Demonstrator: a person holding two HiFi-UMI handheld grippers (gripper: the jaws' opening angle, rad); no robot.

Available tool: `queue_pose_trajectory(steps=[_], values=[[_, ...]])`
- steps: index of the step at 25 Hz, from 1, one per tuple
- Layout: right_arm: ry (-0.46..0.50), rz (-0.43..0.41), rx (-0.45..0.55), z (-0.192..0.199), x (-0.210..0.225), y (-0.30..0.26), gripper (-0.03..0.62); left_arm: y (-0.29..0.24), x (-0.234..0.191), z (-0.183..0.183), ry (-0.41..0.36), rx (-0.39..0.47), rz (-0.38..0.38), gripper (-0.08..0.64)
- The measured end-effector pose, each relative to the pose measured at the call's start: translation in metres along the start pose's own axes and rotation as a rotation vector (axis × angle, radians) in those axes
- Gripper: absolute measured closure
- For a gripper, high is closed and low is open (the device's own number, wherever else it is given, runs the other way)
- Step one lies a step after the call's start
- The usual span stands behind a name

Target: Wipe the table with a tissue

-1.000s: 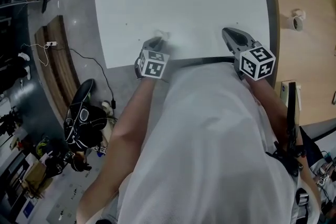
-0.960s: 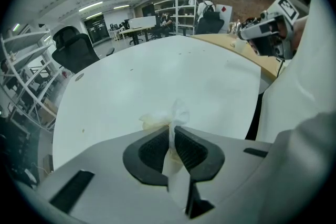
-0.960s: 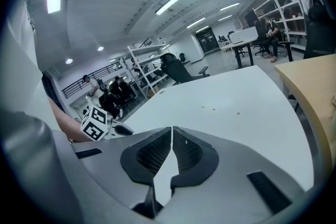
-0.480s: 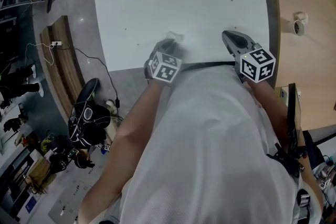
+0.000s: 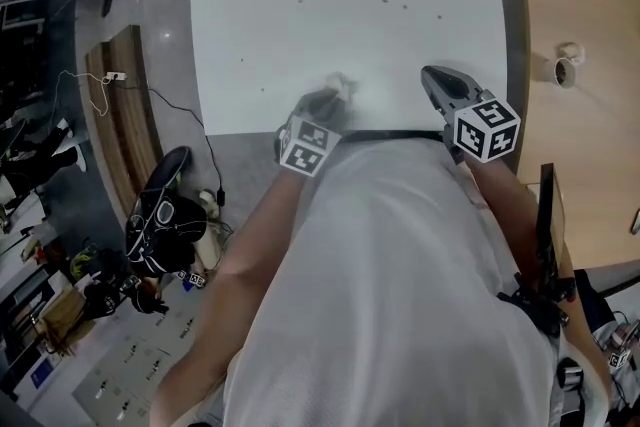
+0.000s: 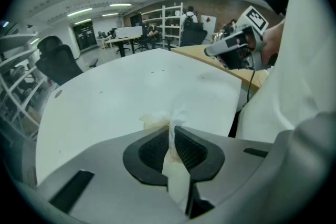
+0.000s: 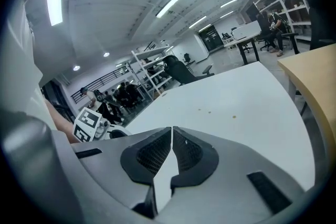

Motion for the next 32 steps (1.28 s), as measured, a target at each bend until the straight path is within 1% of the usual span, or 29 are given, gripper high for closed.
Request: queue_pose_trajectory(steps=[4, 8, 10, 11, 13, 17, 20, 24, 27, 30, 32], values=[[0.015, -0.045, -0.003, 0.006, -0.007, -0.021, 0.572, 0.032, -0.042, 0.038, 0.152, 0.026, -0.136, 0.520], [0.024, -0.087, -0.011, 0.006, -0.024, -0.032, 0.572, 0.061, -0.080, 0.076, 0.295, 0.058, -0.244, 0.520], [0.038, -0.099, -0.026, 0.008, -0.031, -0.037, 0.572, 0.071, -0.100, 0.089, 0.340, 0.061, -0.288, 0.520], [0.045, -0.100, -0.032, 0.008, -0.034, -0.041, 0.572, 0.073, -0.111, 0.094, 0.343, 0.056, -0.307, 0.520], [0.056, -0.093, -0.036, 0.006, -0.040, -0.049, 0.572, 0.073, -0.133, 0.102, 0.320, 0.041, -0.336, 0.520], [0.052, -0.059, -0.020, -0.003, -0.050, -0.058, 0.572, 0.067, -0.172, 0.105, 0.249, -0.022, -0.354, 0.520], [0.048, -0.030, -0.011, -0.006, -0.056, -0.064, 0.572, 0.061, -0.190, 0.099, 0.200, -0.046, -0.334, 0.520], [0.011, 0.006, -0.010, -0.002, -0.060, -0.071, 0.572, 0.058, -0.193, 0.096, 0.116, -0.068, -0.277, 0.520], [-0.009, 0.019, -0.010, 0.002, -0.057, -0.072, 0.572, 0.053, -0.186, 0.093, 0.086, -0.070, -0.245, 0.520], [-0.010, 0.025, -0.010, 0.002, -0.053, -0.072, 0.572, 0.044, -0.172, 0.085, 0.036, -0.072, -0.219, 0.520], [-0.010, 0.025, -0.010, -0.001, -0.051, -0.073, 0.572, 0.039, -0.165, 0.077, 0.024, -0.074, -0.201, 0.520]])
Point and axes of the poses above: the fingertips, and each gripper's own axes: y backward along the fingers, x to its right, z out of its underside, the point moved 5 cm from there along y, backward along the fingers, and after that the axes turned 14 degrees about y, right-handed, at the moved point
